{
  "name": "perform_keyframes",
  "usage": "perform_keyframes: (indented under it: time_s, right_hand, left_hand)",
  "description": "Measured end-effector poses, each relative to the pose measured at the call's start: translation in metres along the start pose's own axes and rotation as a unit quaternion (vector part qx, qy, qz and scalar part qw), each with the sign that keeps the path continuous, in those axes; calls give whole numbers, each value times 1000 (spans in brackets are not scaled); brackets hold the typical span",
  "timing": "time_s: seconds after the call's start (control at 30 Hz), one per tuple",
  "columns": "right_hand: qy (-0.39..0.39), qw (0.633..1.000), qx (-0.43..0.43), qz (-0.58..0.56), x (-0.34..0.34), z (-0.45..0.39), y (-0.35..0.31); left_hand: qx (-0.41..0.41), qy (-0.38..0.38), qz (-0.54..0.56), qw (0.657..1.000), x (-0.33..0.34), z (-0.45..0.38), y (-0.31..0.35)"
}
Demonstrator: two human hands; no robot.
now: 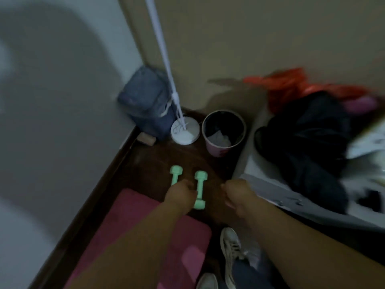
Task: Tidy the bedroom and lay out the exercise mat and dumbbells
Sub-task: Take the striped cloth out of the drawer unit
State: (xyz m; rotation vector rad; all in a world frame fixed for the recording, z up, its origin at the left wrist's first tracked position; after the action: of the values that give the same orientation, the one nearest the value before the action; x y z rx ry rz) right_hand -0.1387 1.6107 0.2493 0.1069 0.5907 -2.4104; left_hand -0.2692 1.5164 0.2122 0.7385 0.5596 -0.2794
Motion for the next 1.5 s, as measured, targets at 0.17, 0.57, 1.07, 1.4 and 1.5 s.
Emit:
perform_keyframes:
  time_s: [0.17,0.57,1.07,1.4,1.5]
  right_hand:
    - [-3,995,-65,-72,-73,151,-3]
    - [255,897,-134,-335,-278,451,317]
    - [609,444,79,-652,-10,899,998]
    - [645,224,148,-715,183,1031,1221]
    - [649,183,165,-720,231,1073,1286]
  left_hand:
    - [112,-30,-20,993,-33,113,133]
    - [371,-239,-66,895,191,428,312]
    - [547,-683,-250,415,502,1181,13]
    - [598,-693,-333,225,581,1419,-216]
    - [576,-707,-352,211,627,1501,-294]
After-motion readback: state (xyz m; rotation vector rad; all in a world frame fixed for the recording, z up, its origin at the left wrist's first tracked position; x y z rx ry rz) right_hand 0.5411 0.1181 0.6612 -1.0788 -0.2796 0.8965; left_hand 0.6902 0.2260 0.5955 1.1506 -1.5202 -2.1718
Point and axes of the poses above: each hand's wrist, its own z-axis away from the middle knuckle, its own x-axis out of the palm, y = z × x, the point moved 1 cm from there along -z, towards the middle knuckle, and after that the axes turned 8 degrees about x, right-handed, at the moved point
